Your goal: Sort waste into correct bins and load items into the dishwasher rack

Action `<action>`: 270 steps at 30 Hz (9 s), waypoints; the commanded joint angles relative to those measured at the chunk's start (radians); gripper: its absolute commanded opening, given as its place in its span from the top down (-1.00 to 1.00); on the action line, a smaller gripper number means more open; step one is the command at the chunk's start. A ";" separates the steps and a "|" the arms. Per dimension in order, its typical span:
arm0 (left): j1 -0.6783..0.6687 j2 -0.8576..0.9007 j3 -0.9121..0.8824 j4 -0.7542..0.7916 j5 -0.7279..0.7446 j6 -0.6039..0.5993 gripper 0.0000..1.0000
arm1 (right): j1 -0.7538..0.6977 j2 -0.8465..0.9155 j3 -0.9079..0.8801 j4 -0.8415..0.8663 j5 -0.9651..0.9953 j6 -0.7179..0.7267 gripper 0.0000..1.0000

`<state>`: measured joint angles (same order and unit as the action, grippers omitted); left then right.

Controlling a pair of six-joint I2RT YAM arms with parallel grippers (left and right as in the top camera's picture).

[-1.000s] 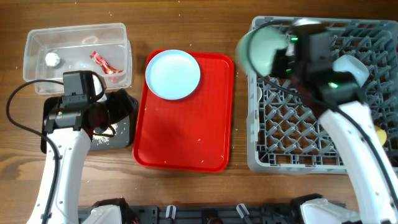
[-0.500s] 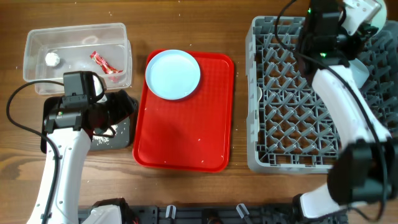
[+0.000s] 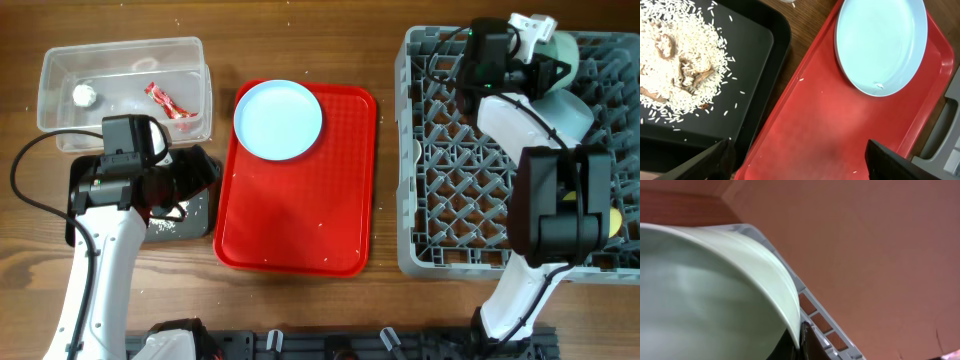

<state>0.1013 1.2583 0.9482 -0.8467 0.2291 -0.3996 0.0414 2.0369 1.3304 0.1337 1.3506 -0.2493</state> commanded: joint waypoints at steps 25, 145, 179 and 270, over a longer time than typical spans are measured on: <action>0.008 -0.005 -0.007 0.000 -0.006 0.002 -0.73 | 0.110 -0.438 0.005 -0.741 -1.216 0.380 -0.32; 0.124 -0.005 -0.008 -0.161 -0.316 -0.158 -1.00 | 0.319 -0.488 0.003 -0.935 -0.900 0.557 -0.07; -0.119 0.181 0.324 -0.344 -0.156 0.108 -0.99 | -0.231 -0.523 0.209 -1.255 -1.578 0.371 -0.99; -0.014 -0.752 0.036 -0.333 -0.118 0.089 -1.00 | 0.011 -2.034 -1.326 0.009 -1.320 0.327 -1.00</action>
<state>0.0845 0.5102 0.9890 -1.1816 0.1024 -0.3008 0.0456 0.0174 0.0067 0.1745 -0.0002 0.0994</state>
